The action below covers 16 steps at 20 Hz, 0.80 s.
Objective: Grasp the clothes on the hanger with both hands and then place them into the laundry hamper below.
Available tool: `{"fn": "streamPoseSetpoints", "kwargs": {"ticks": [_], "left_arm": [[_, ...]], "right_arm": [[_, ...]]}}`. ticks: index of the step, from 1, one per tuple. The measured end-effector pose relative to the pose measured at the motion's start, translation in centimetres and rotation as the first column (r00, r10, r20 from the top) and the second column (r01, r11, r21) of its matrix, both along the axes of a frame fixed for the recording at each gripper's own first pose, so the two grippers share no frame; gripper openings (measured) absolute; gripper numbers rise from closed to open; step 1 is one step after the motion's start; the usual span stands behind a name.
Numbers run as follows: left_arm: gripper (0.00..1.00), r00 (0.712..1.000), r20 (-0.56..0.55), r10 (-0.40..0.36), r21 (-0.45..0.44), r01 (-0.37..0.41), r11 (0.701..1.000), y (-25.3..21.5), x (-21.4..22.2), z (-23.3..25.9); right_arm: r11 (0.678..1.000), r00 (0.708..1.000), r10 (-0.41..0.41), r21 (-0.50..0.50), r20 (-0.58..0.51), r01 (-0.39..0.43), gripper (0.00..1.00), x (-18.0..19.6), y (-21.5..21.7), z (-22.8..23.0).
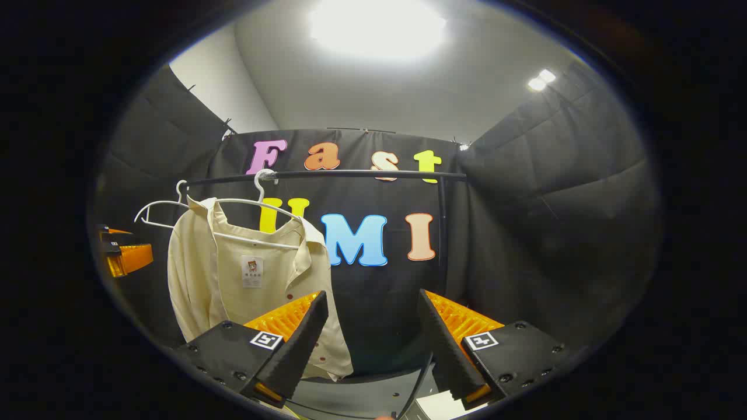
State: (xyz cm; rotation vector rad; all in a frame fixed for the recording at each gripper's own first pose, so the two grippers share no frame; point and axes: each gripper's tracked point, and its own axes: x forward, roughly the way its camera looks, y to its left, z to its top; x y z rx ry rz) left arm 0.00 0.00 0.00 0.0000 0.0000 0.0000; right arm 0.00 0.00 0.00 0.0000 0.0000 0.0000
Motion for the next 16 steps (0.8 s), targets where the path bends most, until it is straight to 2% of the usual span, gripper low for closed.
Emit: {"fn": "streamPoseSetpoints", "kwargs": {"ticks": [10,16], "left_arm": [[0.96,1.0,0.009,0.005,0.014,-0.005,1.0,0.0,0.7,0.5],[0.98,1.0,0.012,0.0,0.022,0.0,1.0,-0.6,1.1,0.4]], "right_arm": [[1.0,1.0,0.011,0.029,0.004,-0.011,0.98,1.0,0.5,0.0],[1.0,1.0,0.003,0.025,-0.003,-0.003,0.97,1.0,0.0,-0.2]]}}
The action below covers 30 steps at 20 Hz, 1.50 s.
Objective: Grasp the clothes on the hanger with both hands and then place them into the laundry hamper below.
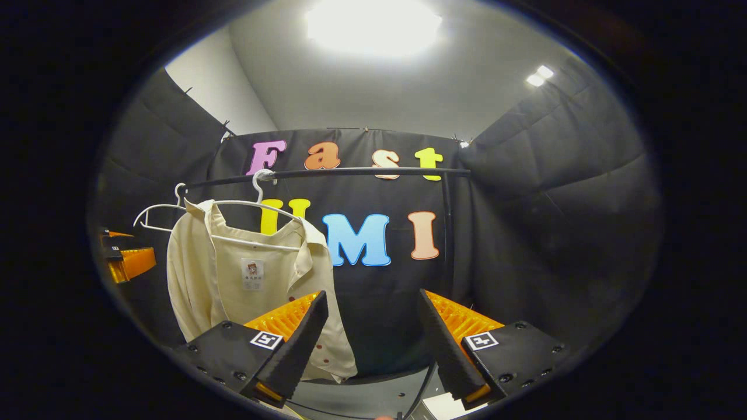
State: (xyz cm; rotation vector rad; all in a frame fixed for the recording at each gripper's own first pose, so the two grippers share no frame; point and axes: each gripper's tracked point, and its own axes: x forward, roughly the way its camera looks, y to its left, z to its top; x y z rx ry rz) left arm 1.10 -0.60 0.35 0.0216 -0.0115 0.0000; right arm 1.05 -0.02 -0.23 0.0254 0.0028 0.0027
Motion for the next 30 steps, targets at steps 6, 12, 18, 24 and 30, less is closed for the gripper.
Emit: {"fn": "streamPoseSetpoints", "kwargs": {"ticks": [6,12,18,24,30], "left_arm": [[0.98,1.0,-0.008,0.006,-0.01,-0.006,1.0,0.1,-0.1,-0.3],[0.98,0.999,-0.018,0.04,0.03,-0.039,0.999,-0.1,1.8,-0.3],[0.97,0.997,-0.001,0.079,0.011,-0.079,0.997,-1.1,4.4,0.6],[0.98,0.993,0.021,0.117,0.048,-0.118,0.992,-2.0,7.9,1.4],[0.98,0.989,0.037,0.141,0.047,-0.142,0.989,-3.9,10.9,1.9]], "right_arm": [[1.0,1.0,-0.008,-0.003,-0.018,0.008,0.97,0.3,0.0,-0.4],[0.999,0.998,0.034,0.028,-0.046,-0.032,0.97,2.7,1.5,-1.2],[0.994,0.993,0.104,0.031,-0.05,-0.103,0.98,7.6,4.0,-1.6],[0.982,0.983,0.178,0.068,-0.047,-0.174,0.97,13.3,6.3,-1.8],[0.96,0.964,0.259,0.12,-0.053,-0.251,0.97,18.4,9.4,-2.1]]}}
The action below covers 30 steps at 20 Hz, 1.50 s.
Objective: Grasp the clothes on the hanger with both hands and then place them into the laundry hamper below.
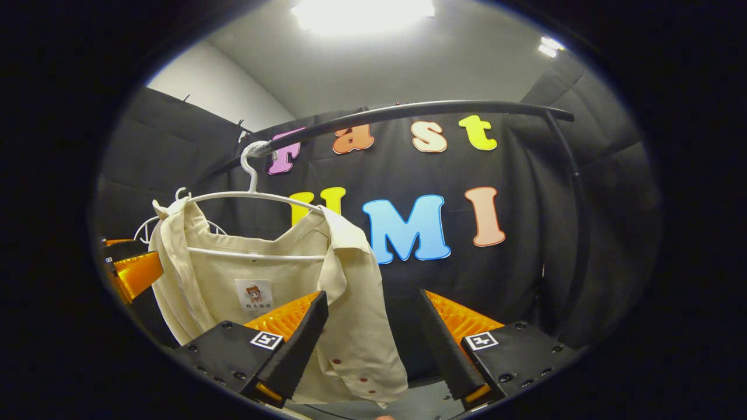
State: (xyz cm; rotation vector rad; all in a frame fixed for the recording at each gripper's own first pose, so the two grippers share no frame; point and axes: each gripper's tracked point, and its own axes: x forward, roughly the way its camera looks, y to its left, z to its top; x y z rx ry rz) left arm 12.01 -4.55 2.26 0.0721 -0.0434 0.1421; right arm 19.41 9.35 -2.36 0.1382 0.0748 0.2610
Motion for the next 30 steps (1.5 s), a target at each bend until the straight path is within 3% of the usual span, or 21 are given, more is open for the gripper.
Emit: {"fn": "streamPoseSetpoints", "kwargs": {"ticks": [2,7,15,16,17,18,20,21,22,23,24,25,26,27,28,30], "left_arm": [[0.98,1.0,-0.001,0.007,-0.002,-0.007,1.0,-0.8,1.1,0.0],[0.97,0.998,-0.012,0.067,0.029,-0.067,0.997,-0.6,3.9,-0.2],[0.98,0.983,-0.046,0.178,0.043,-0.176,0.983,1.3,7.8,-2.3],[0.96,0.98,-0.05,0.195,0.047,-0.193,0.98,1.5,8.1,-2.6],[0.84,0.979,-0.058,0.196,0.053,-0.193,0.98,1.5,8.4,-3.0],[0.7,0.977,-0.064,0.203,0.065,-0.199,0.978,1.5,8.7,-3.1],[0.6,0.974,-0.061,0.217,0.083,-0.212,0.974,1.7,8.7,-3.0],[0.55,0.975,-0.057,0.215,0.077,-0.21,0.975,1.4,8.6,-3.0],[0.38,0.976,-0.061,0.209,0.07,-0.205,0.976,1.3,8.8,-3.0],[0.33,0.977,-0.068,0.203,0.066,-0.198,0.978,1.5,8.8,-3.4],[0.29,0.98,-0.083,0.183,0.067,-0.178,0.982,1.2,8.9,-3.6],[0.24,0.975,-0.087,0.205,0.071,-0.199,0.977,2.1,9.1,-4.1],[0.19,0.972,-0.098,0.215,0.064,-0.21,0.976,2.3,9.0,-4.2],[0.08,0.975,-0.111,0.192,0.049,-0.187,0.981,2.4,9.2,-4.5],[0.05,0.977,-0.115,0.177,0.021,-0.176,0.984,2.5,9.0,-4.8],[0.02,0.981,-0.116,0.156,-0.009,-0.158,0.987,2.6,9.2,-4.6]], "right_arm": [[0.999,1.0,0.03,0.012,-0.004,-0.03,0.93,1.6,1.4,-0.1],[0.997,0.997,0.082,0.003,-0.01,-0.081,0.95,5.2,4.4,-0.9],[0.995,0.996,0.091,0.029,-0.024,-0.091,0.95,10.1,7.3,-1.3],[0.995,0.995,0.092,0.03,-0.037,-0.091,0.95,10.5,7.7,-1.6],[0.996,0.994,0.093,0.023,-0.049,-0.092,0.95,10.7,7.9,-1.9],[0.996,0.995,0.085,0.013,-0.057,-0.084,0.84,11.0,7.9,-2.3],[0.998,0.996,0.069,0.004,-0.062,-0.068,0.65,11.2,8.0,-2.4],[0.998,0.996,0.055,0.003,-0.066,-0.055,0.6,11.2,7.7,-2.5],[0.999,0.997,0.041,0.001,-0.066,-0.041,0.42,11.4,7.5,-2.5],[1.0,0.998,0.015,0.002,-0.064,-0.015,0.31,11.8,7.0,-2.4],[0.999,0.997,0.04,0.023,-0.064,-0.039,0.06,11.8,7.4,-2.3],[0.998,0.995,0.063,0.03,-0.077,-0.061,0.03,11.7,7.9,-2.5],[0.998,0.994,0.065,0.011,-0.084,-0.064,0.06,11.8,7.7,-2.8],[0.999,0.995,0.054,0.007,-0.081,-0.054,0.06,11.7,6.9,-2.6],[0.998,0.994,0.064,0.004,-0.084,-0.064,0.01,11.8,7.0,-2.6],[0.997,0.994,0.067,-0.022,-0.084,-0.069,0.01,11.6,6.7,-2.7]]}}
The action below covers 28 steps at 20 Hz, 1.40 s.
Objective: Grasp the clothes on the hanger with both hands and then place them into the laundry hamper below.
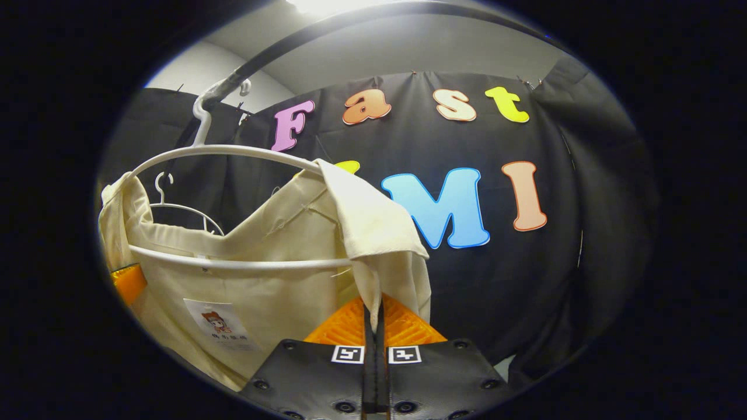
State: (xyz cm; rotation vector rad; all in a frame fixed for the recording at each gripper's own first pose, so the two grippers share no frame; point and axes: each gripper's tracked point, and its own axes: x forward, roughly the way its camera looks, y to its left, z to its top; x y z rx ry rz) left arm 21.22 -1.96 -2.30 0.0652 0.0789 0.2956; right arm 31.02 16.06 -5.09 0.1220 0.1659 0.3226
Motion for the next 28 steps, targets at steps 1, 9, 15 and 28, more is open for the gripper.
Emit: {"fn": "streamPoseSetpoints", "kwargs": {"ticks": [1,9,15,28], "left_arm": [[0.01,1.0,0.002,-0.007,-0.002,0.007,1.0,0.3,-0.5,0.2],[0.0,0.998,0.046,-0.032,0.088,0.028,0.996,1.7,-4.0,5.0],[0.0,0.994,0.093,0.051,0.099,-0.061,0.993,6.3,-6.0,8.0],[0.0,0.992,-0.006,0.123,-0.086,-0.124,0.989,14.8,-6.4,1.7]], "right_arm": [[1.0,1.0,-0.003,-0.01,0.005,0.003,0.01,0.0,-0.2,0.0],[0.999,0.998,-0.05,0.013,0.043,0.049,0.01,0.3,-3.4,1.5],[0.993,0.988,-0.117,0.025,0.101,0.115,0.01,1.0,-6.5,3.7],[0.988,0.986,-0.154,0.01,0.059,0.154,0.0,5.2,-6.8,0.6]]}}
